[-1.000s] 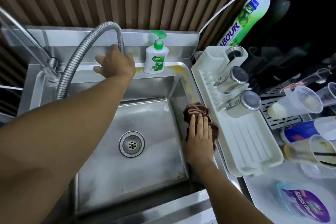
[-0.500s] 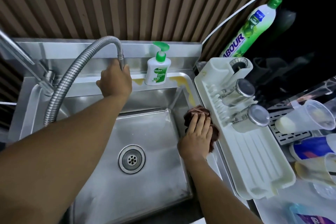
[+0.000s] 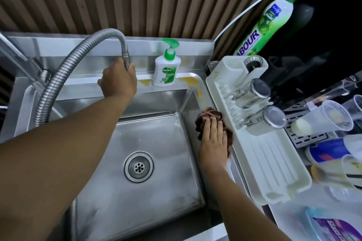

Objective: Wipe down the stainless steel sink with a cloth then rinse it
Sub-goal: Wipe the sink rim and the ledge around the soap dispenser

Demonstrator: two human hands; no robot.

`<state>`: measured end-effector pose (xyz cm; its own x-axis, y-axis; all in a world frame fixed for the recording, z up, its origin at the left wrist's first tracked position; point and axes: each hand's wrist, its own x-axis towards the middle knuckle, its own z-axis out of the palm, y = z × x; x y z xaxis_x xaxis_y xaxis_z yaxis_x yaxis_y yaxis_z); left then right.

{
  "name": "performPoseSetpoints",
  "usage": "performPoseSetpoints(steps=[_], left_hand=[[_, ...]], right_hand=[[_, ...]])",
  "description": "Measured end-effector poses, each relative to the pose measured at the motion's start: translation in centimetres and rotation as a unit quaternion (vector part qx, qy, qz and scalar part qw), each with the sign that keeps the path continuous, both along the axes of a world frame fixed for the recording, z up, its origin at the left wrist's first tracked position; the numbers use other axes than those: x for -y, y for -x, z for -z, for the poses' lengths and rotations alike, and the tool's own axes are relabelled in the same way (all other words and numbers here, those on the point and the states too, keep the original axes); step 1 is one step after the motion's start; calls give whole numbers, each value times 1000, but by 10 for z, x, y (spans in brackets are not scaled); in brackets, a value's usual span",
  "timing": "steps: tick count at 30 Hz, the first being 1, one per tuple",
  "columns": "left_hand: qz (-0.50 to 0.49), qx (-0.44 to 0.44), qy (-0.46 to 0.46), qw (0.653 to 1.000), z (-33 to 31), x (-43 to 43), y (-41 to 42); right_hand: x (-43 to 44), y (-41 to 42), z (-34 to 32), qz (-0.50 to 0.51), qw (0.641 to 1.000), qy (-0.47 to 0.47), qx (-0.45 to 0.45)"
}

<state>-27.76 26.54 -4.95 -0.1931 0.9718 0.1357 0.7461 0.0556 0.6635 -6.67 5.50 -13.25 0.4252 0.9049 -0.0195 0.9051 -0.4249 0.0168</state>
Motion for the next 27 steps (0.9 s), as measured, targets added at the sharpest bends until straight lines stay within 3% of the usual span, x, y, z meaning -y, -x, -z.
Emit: performPoseSetpoints(steps=[8, 21, 27], left_hand=[[12, 11, -2, 1000, -4, 4, 2], [17, 25, -15, 999, 15, -1, 5], [20, 20, -8, 1000, 11, 0, 4]], right_hand=[[87, 12, 1, 18, 1000, 0, 18], [-103, 2, -15, -21, 998, 56, -20], [-111, -12, -9, -47, 997, 66, -9]])
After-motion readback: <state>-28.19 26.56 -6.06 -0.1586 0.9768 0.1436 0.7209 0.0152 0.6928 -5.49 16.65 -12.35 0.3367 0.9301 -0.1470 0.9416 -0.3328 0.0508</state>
